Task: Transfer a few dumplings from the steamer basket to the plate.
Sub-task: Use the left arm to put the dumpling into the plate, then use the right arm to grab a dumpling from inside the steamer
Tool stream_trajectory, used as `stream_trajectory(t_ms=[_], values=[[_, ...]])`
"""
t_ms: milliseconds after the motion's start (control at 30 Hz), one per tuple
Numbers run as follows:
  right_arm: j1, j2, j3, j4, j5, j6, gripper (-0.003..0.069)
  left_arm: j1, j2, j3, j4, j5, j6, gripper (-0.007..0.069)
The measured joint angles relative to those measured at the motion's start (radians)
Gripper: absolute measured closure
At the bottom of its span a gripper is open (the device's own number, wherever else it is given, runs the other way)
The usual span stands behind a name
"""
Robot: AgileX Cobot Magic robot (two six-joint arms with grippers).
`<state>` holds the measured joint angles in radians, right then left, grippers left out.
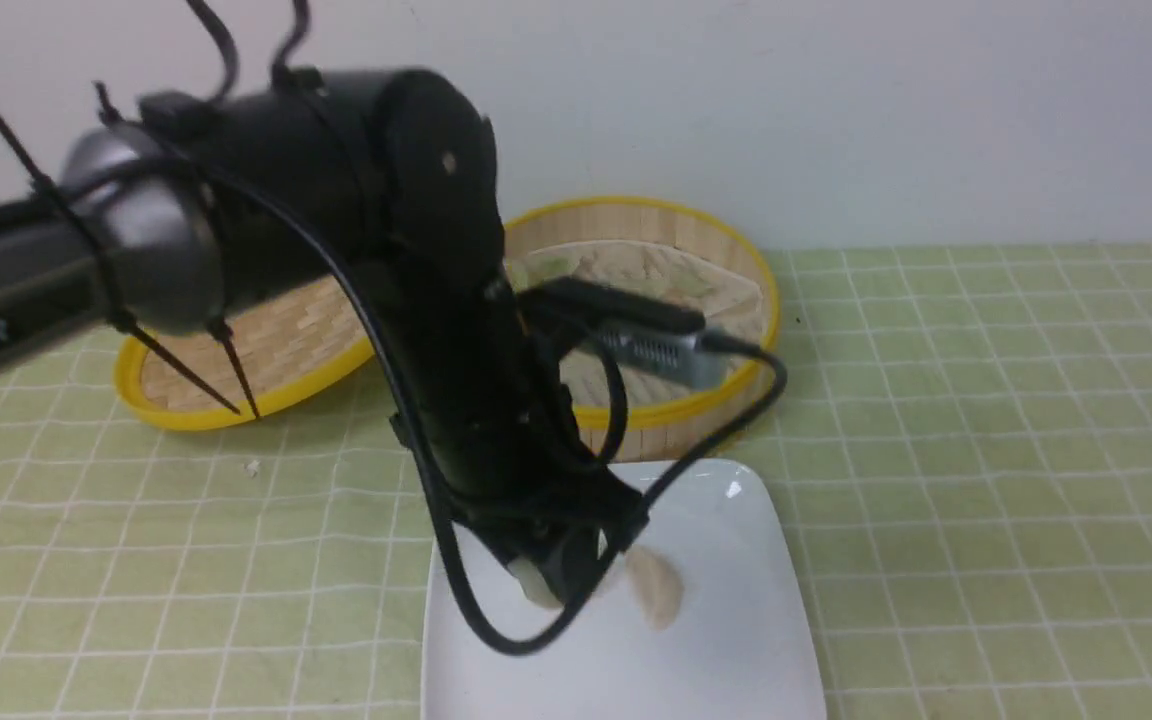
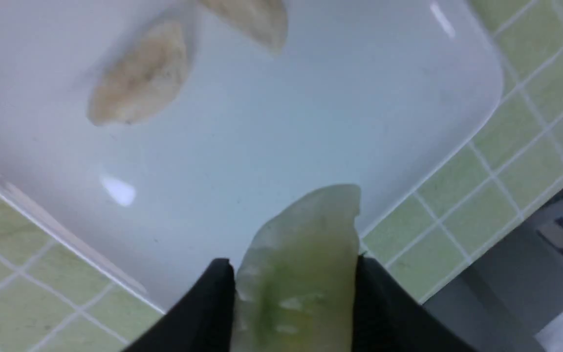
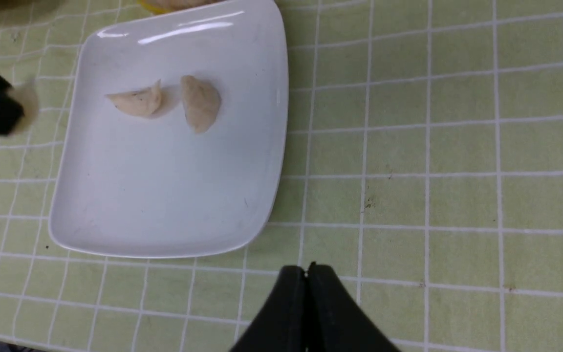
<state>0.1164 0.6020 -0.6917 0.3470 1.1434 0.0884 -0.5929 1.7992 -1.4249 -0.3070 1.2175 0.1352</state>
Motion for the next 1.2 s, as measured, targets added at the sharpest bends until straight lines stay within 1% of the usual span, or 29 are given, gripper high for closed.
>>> stream_trajectory(t_ms=[200, 367, 433, 533, 600, 667, 733, 800, 833, 867, 933, 1000, 1033, 1100, 1200], values=[[0.000, 0.000, 0.000, 0.003, -0.023, -0.003, 0.0673, -0.010, 0.121, 0.009, 0.027, -0.102, 0.006, 0.0354], [0.000, 0.000, 0.000, 0.003, -0.027, -0.038, 0.0673, -0.010, 0.166, 0.009, 0.038, -0.128, 0.006, 0.0349], [0.000, 0.000, 0.000, 0.003, -0.038, -0.055, 0.0673, -0.011, 0.167, 0.007, 0.039, -0.128, 0.006, 0.0316], [0.000, 0.016, -0.012, 0.003, -0.051, -0.101, 0.0673, -0.011, 0.167, -0.018, 0.039, -0.113, 0.006, 0.0210], [0.000, 0.047, -0.037, 0.012, -0.053, -0.119, 0.0673, -0.011, 0.167, -0.049, 0.041, -0.088, 0.006, 0.0160], [0.000, 0.104, -0.084, 0.026, -0.052, -0.135, 0.0673, -0.011, 0.167, -0.081, 0.044, -0.053, 0.006, 0.0144], [0.000, 0.167, -0.134, 0.041, -0.045, -0.169, 0.0673, -0.011, 0.167, -0.113, 0.051, -0.024, 0.006, 0.0151], [0.000, 0.270, -0.208, 0.061, -0.023, -0.233, 0.0673, -0.011, 0.159, -0.147, 0.067, -0.016, 0.006, 0.0197], [0.000, 0.321, -0.247, 0.069, -0.013, -0.254, 0.0673, -0.011, 0.149, -0.156, 0.078, -0.017, 0.006, 0.0237], [0.000, 0.331, -0.263, 0.072, -0.011, -0.257, 0.0673, -0.011, 0.139, -0.158, 0.083, -0.017, 0.004, 0.0256], [0.000, 0.459, -0.353, 0.084, 0.006, -0.286, 0.0673, -0.011, 0.093, -0.161, 0.115, -0.013, -0.014, 0.0368], [0.000, 0.565, -0.446, 0.096, 0.027, -0.322, 0.0673, -0.011, 0.015, -0.159, 0.144, -0.010, -0.045, 0.0509], [0.000, 0.615, -0.481, 0.097, 0.037, -0.336, 0.0673, -0.011, -0.027, -0.153, 0.157, -0.010, -0.053, 0.0559], [0.000, 0.710, -0.565, 0.100, 0.059, -0.367, 0.0673, -0.011, -0.119, -0.126, 0.174, -0.006, -0.068, 0.0608], [0.002, 0.796, -0.652, 0.100, 0.068, -0.384, 0.0673, -0.011, -0.212, -0.085, 0.183, 0.007, -0.084, 0.0624]])
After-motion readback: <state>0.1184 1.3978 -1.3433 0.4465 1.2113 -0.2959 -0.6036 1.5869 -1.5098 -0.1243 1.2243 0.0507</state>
